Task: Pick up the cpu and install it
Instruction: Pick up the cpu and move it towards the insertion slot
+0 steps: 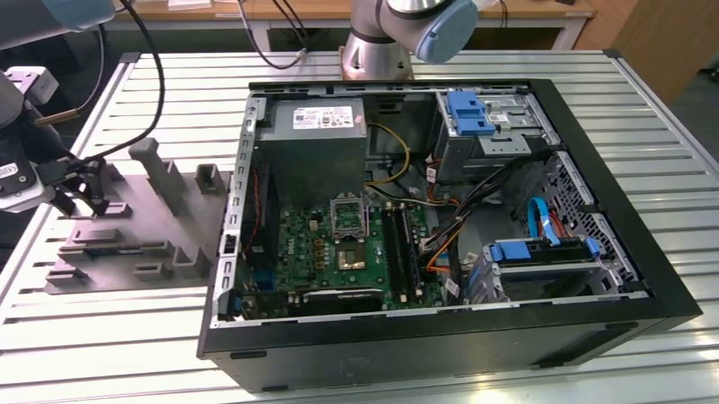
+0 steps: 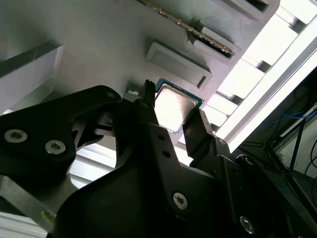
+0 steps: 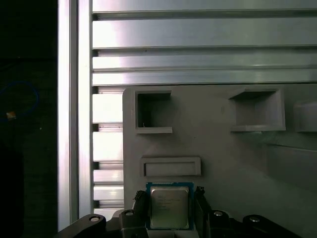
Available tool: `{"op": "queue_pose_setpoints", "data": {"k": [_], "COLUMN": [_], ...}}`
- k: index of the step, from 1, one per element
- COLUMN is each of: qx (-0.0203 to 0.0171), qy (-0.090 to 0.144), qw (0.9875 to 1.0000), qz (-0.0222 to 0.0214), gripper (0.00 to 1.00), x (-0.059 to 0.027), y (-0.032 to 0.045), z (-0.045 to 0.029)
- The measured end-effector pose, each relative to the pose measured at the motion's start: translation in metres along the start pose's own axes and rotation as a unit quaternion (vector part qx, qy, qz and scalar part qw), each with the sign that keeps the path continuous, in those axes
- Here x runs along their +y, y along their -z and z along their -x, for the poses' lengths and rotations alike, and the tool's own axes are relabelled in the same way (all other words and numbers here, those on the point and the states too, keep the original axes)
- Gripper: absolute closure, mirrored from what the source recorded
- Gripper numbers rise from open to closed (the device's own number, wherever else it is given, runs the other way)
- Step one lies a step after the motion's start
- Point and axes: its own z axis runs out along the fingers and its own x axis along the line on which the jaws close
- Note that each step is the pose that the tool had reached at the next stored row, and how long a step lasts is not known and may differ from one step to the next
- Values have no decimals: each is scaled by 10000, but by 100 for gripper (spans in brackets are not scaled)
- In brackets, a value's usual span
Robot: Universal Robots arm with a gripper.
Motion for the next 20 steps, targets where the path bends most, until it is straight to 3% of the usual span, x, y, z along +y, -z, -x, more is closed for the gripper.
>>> {"op": "queue_pose_setpoints", "data": {"k": [20], "qx": [1], "qy": [0], "qw": [10000], "qz": [0], "gripper": [53], "x": [4], "y": [78], "z": [0]}}
